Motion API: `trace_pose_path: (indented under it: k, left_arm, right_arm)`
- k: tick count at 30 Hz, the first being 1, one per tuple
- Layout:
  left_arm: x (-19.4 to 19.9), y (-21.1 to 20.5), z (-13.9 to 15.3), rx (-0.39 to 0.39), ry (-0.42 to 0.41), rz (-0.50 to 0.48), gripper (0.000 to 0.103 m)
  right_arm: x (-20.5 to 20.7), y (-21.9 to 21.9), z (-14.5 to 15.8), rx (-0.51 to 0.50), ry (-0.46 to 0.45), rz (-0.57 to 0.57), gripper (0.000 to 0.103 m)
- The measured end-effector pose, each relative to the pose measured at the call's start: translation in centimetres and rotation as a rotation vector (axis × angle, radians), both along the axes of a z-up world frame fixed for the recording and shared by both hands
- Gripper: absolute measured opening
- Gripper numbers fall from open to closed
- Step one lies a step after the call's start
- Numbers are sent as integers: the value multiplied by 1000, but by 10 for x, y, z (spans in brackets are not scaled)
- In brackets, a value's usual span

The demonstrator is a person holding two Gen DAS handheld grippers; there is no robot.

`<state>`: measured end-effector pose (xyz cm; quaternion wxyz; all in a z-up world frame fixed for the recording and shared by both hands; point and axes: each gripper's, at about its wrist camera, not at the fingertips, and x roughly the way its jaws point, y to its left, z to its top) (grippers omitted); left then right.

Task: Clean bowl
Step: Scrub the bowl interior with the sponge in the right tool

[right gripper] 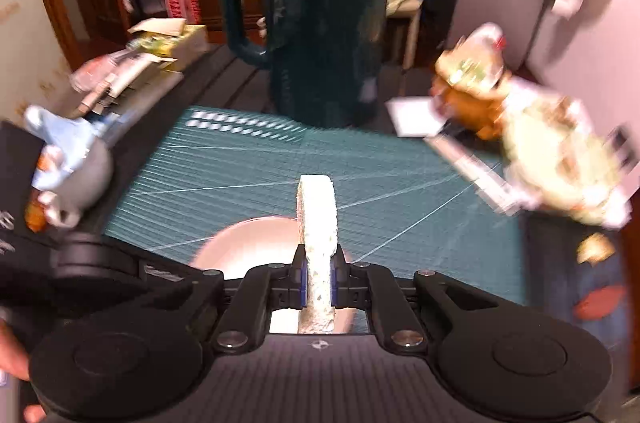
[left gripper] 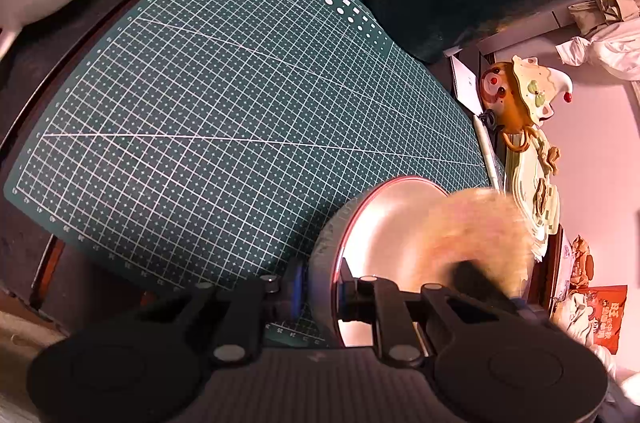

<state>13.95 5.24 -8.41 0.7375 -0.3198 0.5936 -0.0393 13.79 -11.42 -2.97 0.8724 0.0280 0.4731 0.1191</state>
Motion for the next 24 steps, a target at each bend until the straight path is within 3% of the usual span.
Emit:
trace_pose_path:
  k: [7,9,13,17,24]
  left_arm:
    - [-1,1,0,-6,3,3,15]
    - [-2,1,0,-7,2,1,15]
    - [-2,1,-1,-10,2,0,15]
    - [-2,1,-1,-10,2,-2,15]
    - [-2,0,-1,-8,4,5,16]
  right_arm:
    - [20,-5,-38,123,159,-7,9]
    - [16,0,-37,73,144,-6,9]
    - [6,18,-30,-130,67,1,9]
    - [-2,23,-20,-227,8,3,8]
    - [-7,4,5,-208,-51,-34,9]
